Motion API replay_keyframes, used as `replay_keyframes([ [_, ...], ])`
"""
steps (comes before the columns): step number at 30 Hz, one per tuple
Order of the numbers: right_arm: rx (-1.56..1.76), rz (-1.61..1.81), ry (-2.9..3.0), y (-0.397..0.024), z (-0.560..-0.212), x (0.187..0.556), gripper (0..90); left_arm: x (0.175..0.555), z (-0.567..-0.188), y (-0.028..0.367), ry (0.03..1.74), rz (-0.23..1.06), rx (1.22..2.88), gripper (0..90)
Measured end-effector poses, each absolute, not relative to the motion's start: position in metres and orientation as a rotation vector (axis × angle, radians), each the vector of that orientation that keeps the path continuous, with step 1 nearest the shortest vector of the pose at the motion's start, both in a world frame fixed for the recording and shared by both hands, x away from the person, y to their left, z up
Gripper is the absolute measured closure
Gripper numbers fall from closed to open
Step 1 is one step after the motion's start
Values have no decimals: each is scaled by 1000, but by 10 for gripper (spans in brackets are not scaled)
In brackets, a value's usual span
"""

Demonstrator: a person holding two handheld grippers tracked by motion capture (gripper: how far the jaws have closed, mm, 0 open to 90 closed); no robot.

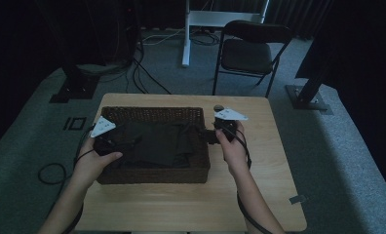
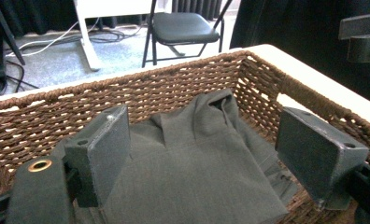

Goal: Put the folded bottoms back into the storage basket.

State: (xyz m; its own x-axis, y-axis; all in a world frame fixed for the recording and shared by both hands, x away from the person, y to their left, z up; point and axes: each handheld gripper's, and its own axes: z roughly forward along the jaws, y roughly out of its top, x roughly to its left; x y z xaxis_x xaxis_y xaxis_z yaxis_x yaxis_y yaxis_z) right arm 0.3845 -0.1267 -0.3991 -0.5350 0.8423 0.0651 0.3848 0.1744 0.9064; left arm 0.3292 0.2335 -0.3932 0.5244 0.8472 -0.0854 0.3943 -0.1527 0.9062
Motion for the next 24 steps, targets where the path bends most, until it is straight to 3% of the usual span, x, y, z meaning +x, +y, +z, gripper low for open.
replay_keyframes([
  [24,1278,1265,1937,-202,-442,361,136,284,-409,210,892,502,1783,189],
])
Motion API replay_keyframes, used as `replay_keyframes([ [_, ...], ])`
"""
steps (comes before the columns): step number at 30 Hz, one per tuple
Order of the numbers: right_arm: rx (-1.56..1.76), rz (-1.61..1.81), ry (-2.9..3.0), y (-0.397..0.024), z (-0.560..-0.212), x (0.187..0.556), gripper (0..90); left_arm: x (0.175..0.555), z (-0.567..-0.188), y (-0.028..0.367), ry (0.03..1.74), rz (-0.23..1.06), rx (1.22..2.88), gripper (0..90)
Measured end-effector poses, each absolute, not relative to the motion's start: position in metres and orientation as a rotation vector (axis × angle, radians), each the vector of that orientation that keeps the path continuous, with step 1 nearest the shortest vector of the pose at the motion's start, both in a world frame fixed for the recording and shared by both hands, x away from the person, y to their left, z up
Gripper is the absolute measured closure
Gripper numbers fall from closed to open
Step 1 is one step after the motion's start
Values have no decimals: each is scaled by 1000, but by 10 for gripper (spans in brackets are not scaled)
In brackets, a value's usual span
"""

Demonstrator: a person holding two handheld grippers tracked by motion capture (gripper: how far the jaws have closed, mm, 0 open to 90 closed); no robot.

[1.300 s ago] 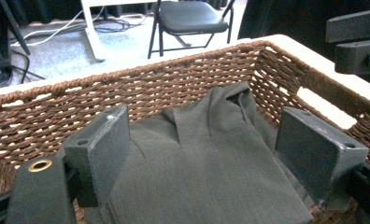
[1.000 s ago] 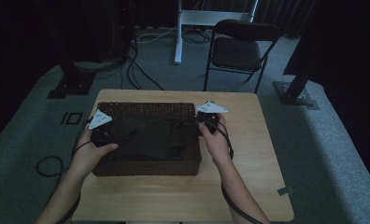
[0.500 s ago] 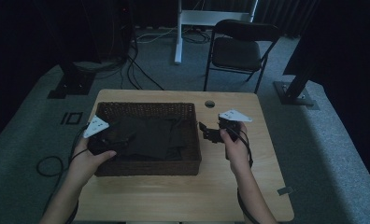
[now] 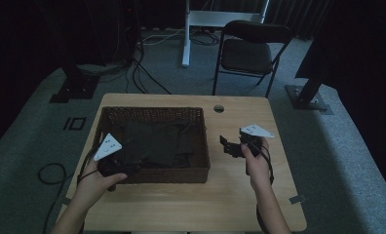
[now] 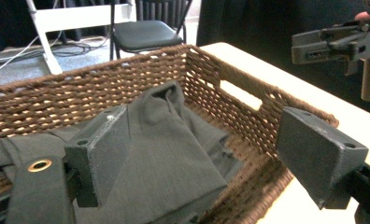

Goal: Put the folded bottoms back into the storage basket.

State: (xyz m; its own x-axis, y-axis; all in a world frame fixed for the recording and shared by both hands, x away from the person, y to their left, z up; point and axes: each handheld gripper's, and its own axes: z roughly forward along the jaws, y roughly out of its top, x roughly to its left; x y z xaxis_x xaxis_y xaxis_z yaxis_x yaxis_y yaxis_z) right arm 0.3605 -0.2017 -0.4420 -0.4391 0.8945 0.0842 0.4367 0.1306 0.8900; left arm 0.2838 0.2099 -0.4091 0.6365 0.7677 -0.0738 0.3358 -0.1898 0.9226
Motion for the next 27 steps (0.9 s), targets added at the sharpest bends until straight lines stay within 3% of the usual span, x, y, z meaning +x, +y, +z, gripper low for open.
replay_keyframes([
  [13,1379,1242,1918,-229,-486,347,136,253,-436,180,746,376,1847,189],
  [27,1463,1203,1920,-256,-523,332,137,223,-463,157,667,372,1892,189],
])
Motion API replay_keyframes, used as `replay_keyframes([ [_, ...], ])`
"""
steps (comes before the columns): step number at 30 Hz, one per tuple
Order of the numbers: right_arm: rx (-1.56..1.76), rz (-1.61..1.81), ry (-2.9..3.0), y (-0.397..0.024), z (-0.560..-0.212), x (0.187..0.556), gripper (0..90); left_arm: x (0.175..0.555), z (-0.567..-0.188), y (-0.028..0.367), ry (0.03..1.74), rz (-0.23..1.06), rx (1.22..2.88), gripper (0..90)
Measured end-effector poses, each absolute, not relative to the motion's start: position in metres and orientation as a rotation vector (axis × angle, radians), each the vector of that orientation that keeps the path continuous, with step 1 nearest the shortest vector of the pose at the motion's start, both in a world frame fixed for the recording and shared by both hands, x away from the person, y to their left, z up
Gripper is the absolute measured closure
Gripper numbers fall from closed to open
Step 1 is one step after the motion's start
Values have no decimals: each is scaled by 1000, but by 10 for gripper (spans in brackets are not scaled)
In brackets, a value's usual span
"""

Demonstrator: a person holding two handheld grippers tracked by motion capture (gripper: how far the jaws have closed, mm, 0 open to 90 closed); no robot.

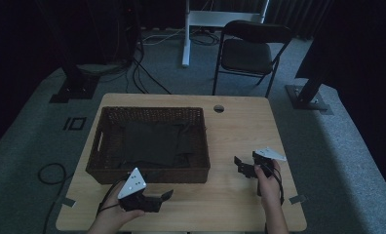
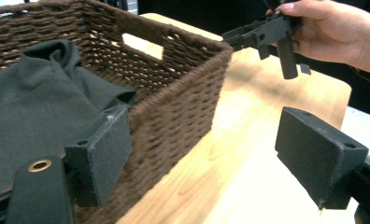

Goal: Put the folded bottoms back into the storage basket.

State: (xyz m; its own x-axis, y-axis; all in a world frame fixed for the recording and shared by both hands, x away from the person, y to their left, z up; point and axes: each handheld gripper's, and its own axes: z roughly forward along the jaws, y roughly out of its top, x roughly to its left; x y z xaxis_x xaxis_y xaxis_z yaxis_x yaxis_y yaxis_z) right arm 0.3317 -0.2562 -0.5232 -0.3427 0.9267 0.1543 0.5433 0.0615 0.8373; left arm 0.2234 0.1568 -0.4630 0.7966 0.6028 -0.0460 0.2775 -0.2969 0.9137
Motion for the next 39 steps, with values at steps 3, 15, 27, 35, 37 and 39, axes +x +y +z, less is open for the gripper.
replay_keyframes([
  [3,1474,1196,1919,-260,-528,329,137,220,-470,154,658,361,1897,190],
  [15,1464,1096,1941,-267,-539,321,136,226,-514,153,727,348,2034,190],
  [27,1484,1020,1968,-275,-548,316,136,230,-532,155,747,349,2101,189],
  [35,1509,937,2001,-280,-550,314,136,235,-540,161,788,363,2119,190],
  [37,1513,904,2027,-281,-551,313,132,236,-542,161,797,356,2132,189],
  [39,1516,895,2023,-282,-551,313,132,236,-543,162,802,356,2134,189],
])
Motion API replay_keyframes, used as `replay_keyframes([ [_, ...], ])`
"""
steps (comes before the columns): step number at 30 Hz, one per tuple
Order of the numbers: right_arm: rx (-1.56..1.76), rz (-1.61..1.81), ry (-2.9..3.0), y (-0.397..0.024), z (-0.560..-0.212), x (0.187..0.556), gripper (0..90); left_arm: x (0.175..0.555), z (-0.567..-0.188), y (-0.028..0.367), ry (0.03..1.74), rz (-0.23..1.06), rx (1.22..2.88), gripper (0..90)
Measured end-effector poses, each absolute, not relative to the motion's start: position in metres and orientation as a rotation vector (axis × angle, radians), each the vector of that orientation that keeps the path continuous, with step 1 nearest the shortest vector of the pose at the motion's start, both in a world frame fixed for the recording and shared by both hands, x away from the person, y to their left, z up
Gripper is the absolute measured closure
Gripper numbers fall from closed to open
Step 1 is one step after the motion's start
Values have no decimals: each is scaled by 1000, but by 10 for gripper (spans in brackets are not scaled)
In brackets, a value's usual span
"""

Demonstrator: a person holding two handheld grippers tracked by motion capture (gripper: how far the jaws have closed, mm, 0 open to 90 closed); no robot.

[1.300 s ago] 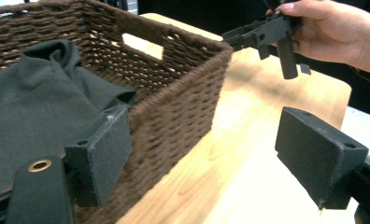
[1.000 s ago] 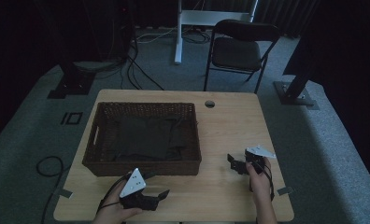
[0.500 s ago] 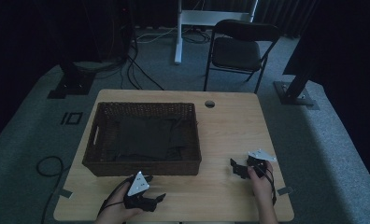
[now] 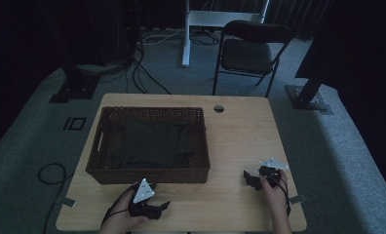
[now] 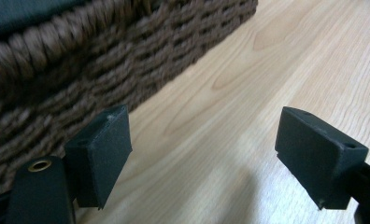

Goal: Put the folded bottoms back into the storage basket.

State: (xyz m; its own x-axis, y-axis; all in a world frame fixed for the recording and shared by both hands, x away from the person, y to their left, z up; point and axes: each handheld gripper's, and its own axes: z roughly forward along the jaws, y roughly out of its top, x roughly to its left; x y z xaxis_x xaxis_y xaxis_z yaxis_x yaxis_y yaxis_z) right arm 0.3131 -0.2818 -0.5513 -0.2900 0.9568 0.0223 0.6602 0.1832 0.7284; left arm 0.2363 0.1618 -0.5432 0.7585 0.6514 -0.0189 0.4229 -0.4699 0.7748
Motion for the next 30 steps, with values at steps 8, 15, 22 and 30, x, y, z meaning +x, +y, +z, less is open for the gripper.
replay_keyframes([
  [8,1506,877,2028,-281,-551,313,127,238,-548,162,834,341,2215,189],
  [15,1501,878,2033,-281,-552,313,124,239,-548,161,828,363,2230,188],
  [22,1500,878,2032,-281,-552,313,124,239,-548,160,851,373,2227,159],
  [30,1500,878,2032,-281,-552,313,123,239,-548,160,858,373,2226,159],
])
